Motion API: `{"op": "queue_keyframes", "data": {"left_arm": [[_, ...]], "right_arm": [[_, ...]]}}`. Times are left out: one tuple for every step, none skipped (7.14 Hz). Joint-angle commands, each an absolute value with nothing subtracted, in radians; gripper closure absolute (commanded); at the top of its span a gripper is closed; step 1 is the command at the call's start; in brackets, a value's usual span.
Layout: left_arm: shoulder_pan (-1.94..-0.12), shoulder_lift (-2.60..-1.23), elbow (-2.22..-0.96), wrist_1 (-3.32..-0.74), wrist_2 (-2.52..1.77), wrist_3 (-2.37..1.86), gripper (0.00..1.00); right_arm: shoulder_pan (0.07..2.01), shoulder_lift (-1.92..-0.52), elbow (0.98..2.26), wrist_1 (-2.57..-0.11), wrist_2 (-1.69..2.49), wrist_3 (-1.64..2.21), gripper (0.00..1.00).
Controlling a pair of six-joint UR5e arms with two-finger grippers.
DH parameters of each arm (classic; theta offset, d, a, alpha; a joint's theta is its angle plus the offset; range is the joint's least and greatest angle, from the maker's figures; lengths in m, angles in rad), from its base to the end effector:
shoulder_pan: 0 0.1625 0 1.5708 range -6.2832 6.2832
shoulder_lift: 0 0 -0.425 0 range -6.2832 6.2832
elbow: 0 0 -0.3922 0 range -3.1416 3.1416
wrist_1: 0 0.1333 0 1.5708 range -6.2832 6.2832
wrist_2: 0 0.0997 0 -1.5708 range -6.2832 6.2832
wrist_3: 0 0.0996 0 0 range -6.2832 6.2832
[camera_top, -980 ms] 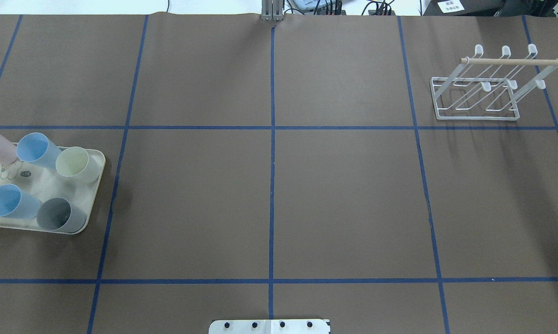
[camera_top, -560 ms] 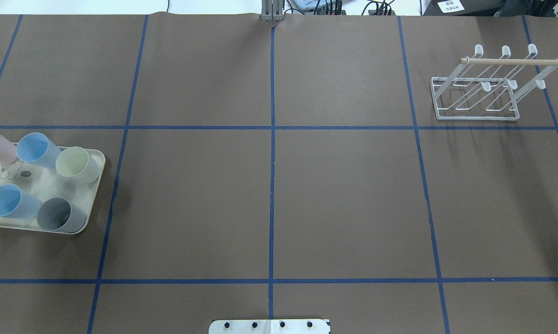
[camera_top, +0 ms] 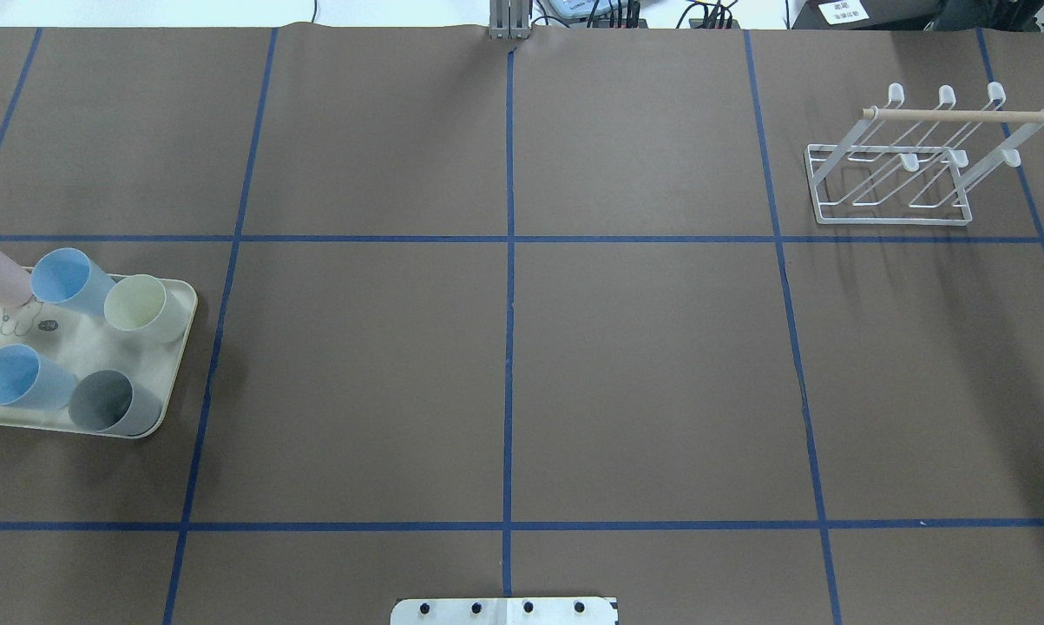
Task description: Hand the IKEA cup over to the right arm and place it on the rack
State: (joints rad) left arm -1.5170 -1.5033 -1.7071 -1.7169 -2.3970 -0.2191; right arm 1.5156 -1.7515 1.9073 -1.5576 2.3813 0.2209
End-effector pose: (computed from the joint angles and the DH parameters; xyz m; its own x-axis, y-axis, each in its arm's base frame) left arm -0.0345 -0.4770 0.6042 0.6637 -0.0236 -0.7476 0.0940 0.9942 0.0520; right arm 0.0378 -0.4236 0.5706 0.6767 0.0598 0.7338 -0.0962 0.9953 0.0076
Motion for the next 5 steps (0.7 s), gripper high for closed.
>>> {"op": "queue_keyframes", "data": {"left_arm": [[-1.516,-1.503,-1.707,-1.718,-2.398,-0.216,0.0],[-1.513,-1.503,-1.704,-1.718,-2.396,-0.213,0.0],[-1.506,-1.503,-1.706,-1.718,-2.396,-0.215,0.0],[-1.478,-1.503,-1.709,-1.751,-2.398,-0.216,0.0],[-1.418,-1.487,-1.706,-1.799,-2.393,-0.221,0.0]], "right_arm": [[1.516,-1.756,1.904,-1.552,2.419,0.224,0.01],[1.516,-1.756,1.904,-1.551,2.446,0.23,0.01],[1.514,-1.755,1.902,-1.551,2.445,0.232,0.01],[1.514,-1.756,1.904,-1.548,2.445,0.219,0.01],[1.514,-1.758,1.902,-1.511,2.445,0.219,0.01]]}}
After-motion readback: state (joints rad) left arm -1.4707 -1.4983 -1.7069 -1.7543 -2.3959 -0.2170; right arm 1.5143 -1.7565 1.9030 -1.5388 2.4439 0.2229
